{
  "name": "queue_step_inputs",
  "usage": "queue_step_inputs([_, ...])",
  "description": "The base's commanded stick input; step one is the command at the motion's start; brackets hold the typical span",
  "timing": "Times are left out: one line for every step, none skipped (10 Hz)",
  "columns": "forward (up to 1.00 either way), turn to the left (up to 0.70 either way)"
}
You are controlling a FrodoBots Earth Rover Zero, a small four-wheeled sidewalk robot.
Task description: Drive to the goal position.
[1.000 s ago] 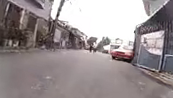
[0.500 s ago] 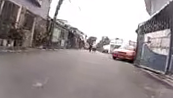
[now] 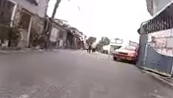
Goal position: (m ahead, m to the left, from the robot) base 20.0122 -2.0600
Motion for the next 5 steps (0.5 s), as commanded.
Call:
queue_step_inputs([0.70, -0.35])
queue_step_inputs([0.70, -0.35])
queue_step_inputs([0.70, -0.05])
queue_step_inputs([0.70, -0.01])
queue_step_inputs([0.70, 0.00])
